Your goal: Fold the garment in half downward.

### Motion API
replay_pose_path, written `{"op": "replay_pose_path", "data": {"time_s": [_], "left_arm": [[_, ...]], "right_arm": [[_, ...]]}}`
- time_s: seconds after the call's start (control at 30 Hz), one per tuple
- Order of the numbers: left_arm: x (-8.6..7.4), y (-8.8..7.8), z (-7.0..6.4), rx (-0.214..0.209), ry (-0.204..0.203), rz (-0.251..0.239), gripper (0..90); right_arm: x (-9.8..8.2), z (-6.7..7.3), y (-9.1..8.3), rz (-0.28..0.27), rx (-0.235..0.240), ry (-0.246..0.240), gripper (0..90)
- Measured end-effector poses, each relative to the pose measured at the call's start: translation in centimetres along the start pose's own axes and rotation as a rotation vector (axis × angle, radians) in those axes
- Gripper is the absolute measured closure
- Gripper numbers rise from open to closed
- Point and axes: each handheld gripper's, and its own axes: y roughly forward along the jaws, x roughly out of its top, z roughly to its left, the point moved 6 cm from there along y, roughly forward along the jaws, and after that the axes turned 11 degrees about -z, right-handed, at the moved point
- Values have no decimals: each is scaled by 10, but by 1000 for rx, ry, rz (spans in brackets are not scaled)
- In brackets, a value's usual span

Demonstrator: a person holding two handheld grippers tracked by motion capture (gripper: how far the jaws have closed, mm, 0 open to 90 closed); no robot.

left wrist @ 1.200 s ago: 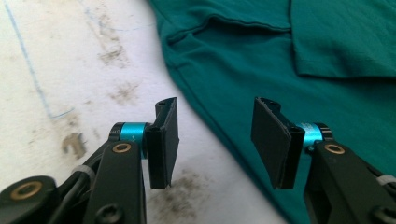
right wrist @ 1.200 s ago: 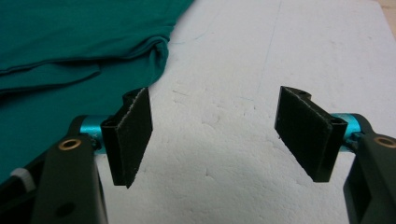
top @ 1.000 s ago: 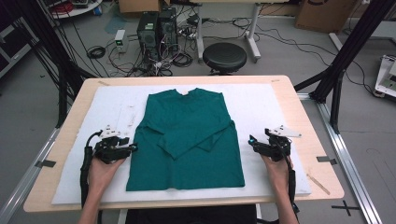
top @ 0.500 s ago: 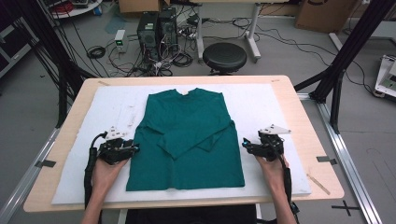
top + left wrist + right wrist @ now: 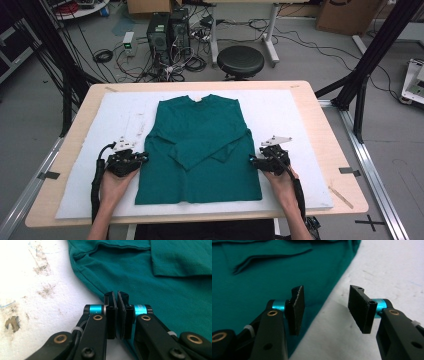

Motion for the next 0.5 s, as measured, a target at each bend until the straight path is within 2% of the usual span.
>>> {"op": "replay_pose_path", "data": {"time_s": [0.23, 0.27, 0.37, 0.43, 0.47, 0.5], "left_arm": [[0, 0, 0, -2, -1, -3, 863], [0, 0, 0, -4, -6, -5, 865], [0, 0, 1, -11, -18, -4, 865], [0, 0, 1, -8, -12, -4, 866], [0, 0, 0, -6, -6, -7, 867], [0, 0, 0, -6, -6, -7, 867]], "right_arm": [[0, 9, 0, 19, 21, 14, 489], [1, 12, 1, 17, 16, 3, 528], [2, 14, 1, 12, 26, -2, 557], [2, 15, 2, 8, 40, -1, 615], [2, 15, 2, -4, 46, -3, 677], [2, 15, 2, -4, 46, -3, 677]]}}
